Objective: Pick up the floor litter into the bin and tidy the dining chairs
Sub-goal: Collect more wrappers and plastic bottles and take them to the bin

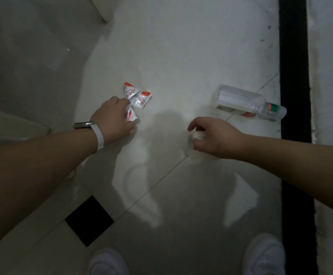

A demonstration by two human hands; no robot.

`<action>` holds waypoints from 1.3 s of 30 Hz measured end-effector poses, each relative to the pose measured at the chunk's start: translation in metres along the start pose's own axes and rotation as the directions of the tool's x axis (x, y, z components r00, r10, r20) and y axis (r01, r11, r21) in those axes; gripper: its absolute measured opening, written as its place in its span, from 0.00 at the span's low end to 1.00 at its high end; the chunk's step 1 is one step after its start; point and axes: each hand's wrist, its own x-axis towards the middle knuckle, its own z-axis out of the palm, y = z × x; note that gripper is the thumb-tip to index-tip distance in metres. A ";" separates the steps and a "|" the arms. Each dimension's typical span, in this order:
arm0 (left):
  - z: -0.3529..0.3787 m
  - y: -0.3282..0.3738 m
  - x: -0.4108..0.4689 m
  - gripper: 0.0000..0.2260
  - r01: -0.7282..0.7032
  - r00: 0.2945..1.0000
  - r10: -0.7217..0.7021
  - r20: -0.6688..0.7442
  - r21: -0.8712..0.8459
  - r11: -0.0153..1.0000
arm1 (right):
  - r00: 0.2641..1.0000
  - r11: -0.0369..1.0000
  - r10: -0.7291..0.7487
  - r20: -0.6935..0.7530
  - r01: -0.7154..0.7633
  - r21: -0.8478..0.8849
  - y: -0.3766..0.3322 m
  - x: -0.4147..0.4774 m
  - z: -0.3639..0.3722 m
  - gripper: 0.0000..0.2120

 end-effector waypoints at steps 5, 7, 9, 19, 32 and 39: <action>-0.006 0.003 0.033 0.36 0.050 0.996 -0.053 -0.067 -0.052 0.997 | 0.991 0.968 0.111 -0.072 -0.091 0.232 -0.004 0.010 -0.011 0.19; -0.005 0.004 0.039 0.42 0.035 0.997 -0.041 -0.060 -0.099 0.994 | 0.989 0.957 0.138 -0.050 -0.120 0.265 -0.003 0.012 -0.012 0.21; -0.006 0.002 0.045 0.47 0.038 0.998 -0.044 -0.038 -0.145 0.989 | 0.986 0.942 0.161 -0.040 -0.141 0.303 -0.001 0.013 -0.014 0.24; -0.009 -0.006 0.066 0.36 -0.030 0.995 0.035 0.093 -0.053 0.998 | 0.985 0.975 0.173 -0.017 -0.169 0.143 0.020 0.008 -0.008 0.16; 0.006 0.007 0.048 0.12 0.042 0.996 -0.035 0.084 -0.077 0.996 | 0.976 0.951 0.206 -0.077 -0.180 0.253 0.019 0.004 -0.010 0.07; -0.013 0.034 0.006 0.17 0.091 0.996 -0.080 0.048 -0.335 0.938 | 0.965 0.936 0.210 -0.155 -0.153 0.316 -0.006 0.003 -0.030 0.08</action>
